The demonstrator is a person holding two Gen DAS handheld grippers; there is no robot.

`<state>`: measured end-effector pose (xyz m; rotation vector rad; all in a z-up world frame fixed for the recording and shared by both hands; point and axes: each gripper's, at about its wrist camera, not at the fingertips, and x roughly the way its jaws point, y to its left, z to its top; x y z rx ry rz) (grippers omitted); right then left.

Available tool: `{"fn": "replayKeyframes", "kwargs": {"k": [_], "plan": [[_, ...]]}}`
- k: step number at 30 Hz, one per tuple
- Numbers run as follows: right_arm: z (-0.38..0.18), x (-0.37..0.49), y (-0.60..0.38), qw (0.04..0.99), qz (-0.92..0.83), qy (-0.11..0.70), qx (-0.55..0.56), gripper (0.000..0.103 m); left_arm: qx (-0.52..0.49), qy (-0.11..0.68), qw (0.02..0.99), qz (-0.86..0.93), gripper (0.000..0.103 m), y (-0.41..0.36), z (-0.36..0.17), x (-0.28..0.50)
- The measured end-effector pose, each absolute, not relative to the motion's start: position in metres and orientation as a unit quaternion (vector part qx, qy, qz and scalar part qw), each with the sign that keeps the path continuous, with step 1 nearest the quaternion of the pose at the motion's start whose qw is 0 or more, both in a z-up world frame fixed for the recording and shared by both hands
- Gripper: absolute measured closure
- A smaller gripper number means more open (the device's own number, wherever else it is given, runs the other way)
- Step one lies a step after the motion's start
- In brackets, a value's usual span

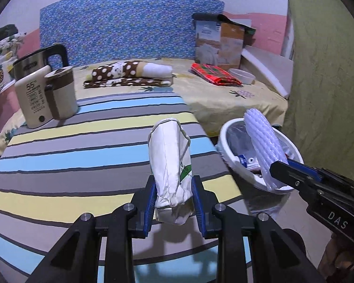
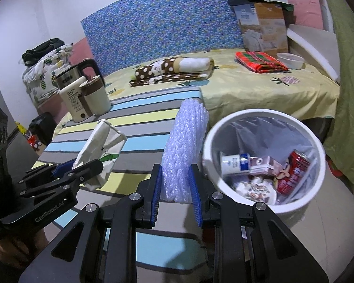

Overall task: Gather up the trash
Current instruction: 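Carry the white paper and mesh sleeve over the bin with both tools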

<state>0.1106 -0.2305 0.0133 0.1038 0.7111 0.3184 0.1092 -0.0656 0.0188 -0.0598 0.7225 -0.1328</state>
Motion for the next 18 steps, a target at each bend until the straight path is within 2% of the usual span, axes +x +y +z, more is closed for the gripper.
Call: {"fn": "replayKeyframes", "kwargs": {"k": [18], "plan": [[-0.002, 0.115, -0.295, 0.925, 0.088, 0.361, 0.083, 0.077, 0.006, 0.353, 0.923, -0.153, 0.073, -0.15, 0.014, 0.143]]}}
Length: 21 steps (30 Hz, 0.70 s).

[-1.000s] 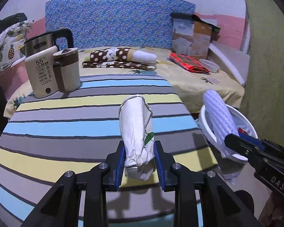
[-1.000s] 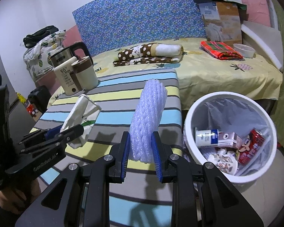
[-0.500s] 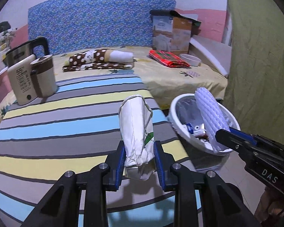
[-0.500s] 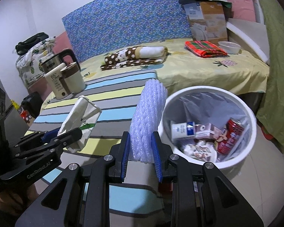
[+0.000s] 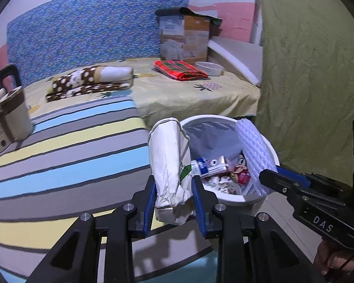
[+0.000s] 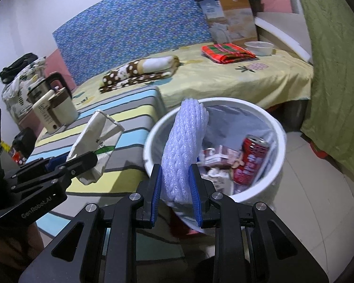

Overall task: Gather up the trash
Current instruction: 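Carry the white paper and mesh sleeve over the bin with both tools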

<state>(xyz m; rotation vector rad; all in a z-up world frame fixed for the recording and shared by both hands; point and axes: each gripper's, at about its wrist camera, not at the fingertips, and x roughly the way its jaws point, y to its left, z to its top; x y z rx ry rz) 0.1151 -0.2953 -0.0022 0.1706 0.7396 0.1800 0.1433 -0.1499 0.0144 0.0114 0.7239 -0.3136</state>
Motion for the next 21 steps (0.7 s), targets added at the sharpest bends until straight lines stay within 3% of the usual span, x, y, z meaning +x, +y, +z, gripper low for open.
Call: {"fn": "replayKeyframes", "kwargs": {"k": [21], "plan": [[-0.023, 0.139, -0.319, 0.91, 0.062, 0.4, 0.093, 0.072, 0.018, 0.374, 0.902, -0.218, 0.069, -0.205, -0.013, 0.198]]}}
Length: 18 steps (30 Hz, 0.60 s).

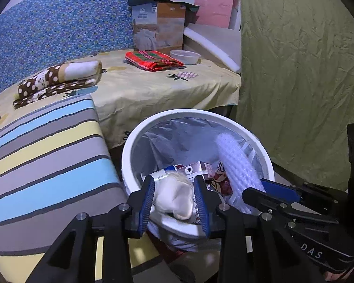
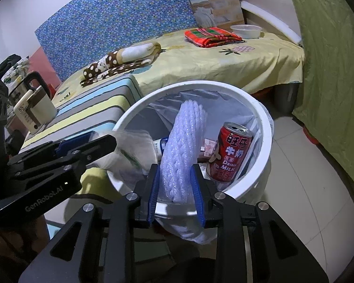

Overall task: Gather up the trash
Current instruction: 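Open both tools to drop the paper and sleeve into the bin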

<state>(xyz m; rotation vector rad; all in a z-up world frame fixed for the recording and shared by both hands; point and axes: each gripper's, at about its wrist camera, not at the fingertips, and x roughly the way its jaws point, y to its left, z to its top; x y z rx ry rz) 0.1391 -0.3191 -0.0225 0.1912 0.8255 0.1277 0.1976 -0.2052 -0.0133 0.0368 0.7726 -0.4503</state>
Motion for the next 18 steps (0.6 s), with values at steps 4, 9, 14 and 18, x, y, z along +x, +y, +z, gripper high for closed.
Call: {"fn": "replayKeyframes", "kwargs": {"k": [4, 9, 14, 18], "plan": [[-0.022, 0.139, -0.32, 0.911, 0.062, 0.397, 0.094, 0.07, 0.013, 0.37, 0.902, -0.222, 0.061, -0.205, -0.014, 0.201], [-0.017, 0.135, -0.32, 0.915, 0.064, 0.388, 0.096, 0.065, 0.005, 0.364, 0.906, -0.215, 0.06, -0.195, -0.01, 0.197], [-0.013, 0.128, -0.319, 0.916, 0.065, 0.384, 0.093, 0.065, 0.0, 0.364, 0.909, -0.204, 0.059, -0.184, -0.007, 0.188], [-0.01, 0.121, -0.315, 0.918, 0.069, 0.38, 0.089, 0.065, 0.003, 0.362, 0.911, -0.197, 0.059, -0.176, -0.005, 0.177]]}}
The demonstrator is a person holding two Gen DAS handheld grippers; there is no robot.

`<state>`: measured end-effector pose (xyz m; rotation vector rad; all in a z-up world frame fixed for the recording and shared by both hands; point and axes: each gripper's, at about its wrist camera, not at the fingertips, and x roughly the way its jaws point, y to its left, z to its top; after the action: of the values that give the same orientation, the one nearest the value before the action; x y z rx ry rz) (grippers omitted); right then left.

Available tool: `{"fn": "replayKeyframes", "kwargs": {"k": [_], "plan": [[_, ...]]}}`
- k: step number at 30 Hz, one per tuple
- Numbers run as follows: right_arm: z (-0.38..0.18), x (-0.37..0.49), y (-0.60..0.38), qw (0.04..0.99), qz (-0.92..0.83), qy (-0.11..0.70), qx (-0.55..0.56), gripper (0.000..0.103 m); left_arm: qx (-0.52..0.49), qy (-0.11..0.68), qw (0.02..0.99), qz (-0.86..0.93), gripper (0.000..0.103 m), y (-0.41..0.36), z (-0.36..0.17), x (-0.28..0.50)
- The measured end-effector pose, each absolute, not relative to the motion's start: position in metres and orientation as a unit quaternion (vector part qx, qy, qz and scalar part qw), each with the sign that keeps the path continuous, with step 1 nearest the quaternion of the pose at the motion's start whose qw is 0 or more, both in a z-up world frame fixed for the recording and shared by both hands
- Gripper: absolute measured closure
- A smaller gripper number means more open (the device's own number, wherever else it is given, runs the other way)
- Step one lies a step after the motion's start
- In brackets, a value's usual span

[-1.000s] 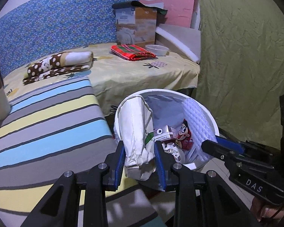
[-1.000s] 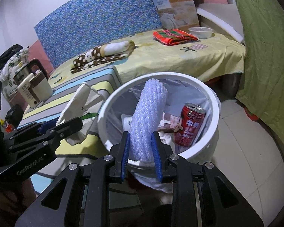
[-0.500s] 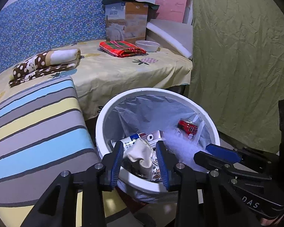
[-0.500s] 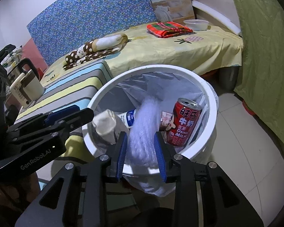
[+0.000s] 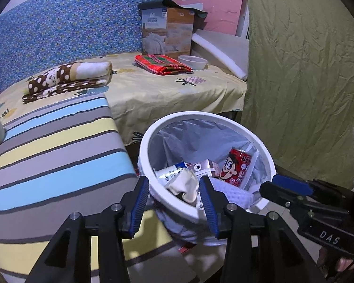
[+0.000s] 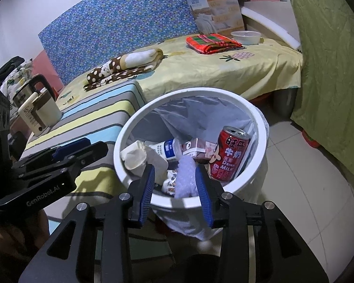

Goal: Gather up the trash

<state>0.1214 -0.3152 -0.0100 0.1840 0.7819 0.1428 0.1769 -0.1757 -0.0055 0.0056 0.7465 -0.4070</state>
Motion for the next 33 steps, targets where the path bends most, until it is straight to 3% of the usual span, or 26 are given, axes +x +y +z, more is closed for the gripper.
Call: {"fn": "replayKeyframes", "kwargs": {"k": [33], "plan": [[0.016, 0.043, -0.272, 0.939, 0.093, 0.328, 0.047, 0.058, 0.011, 0.309, 0.94, -0.143, 0.059, -0.121, 0.024, 0.052]]}}
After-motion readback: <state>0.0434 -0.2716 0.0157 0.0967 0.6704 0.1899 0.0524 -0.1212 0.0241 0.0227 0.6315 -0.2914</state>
